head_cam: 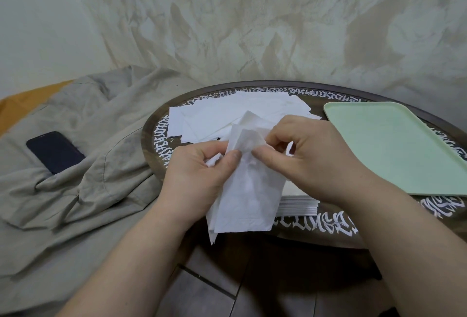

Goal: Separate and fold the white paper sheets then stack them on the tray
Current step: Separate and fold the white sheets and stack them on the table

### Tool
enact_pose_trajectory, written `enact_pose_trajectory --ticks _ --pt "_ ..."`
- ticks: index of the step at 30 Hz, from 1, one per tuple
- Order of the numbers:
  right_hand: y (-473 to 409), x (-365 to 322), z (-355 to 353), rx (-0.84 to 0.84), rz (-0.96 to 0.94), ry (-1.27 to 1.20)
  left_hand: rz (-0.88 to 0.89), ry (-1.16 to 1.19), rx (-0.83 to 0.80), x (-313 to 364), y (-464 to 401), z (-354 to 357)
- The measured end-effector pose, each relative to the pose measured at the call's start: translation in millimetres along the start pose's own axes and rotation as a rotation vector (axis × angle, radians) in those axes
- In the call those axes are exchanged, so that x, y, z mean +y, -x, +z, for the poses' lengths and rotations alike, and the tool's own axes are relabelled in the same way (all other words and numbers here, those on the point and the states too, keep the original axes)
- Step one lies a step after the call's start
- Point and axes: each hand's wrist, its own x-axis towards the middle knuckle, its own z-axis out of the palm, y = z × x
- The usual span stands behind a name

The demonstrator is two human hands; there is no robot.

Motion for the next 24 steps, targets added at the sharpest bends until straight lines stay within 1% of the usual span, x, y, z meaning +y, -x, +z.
enact_pose_trajectory --ticks 3,6,17,24 --pt "0.8 2.2 2.9 -0.043 0.131 -0.190 -0.018 0.039 -0.009 1.0 -0.1 1.2" --pt "-0.6 2.7 4.8 -0.036 0.188 -0.320 -0.031 0.065 -0.036 2.5 0.6 3.5" --pt "-1.2 2.8 4.7 -0.026 0.214 -0.363 -0.045 0.102 -0.086 5.4 3.3 6.3" --pt "-0.5 3.0 5.3 -0.023 0.225 -0.375 -0.029 0.104 -0.076 7.0 4.6 8.2"
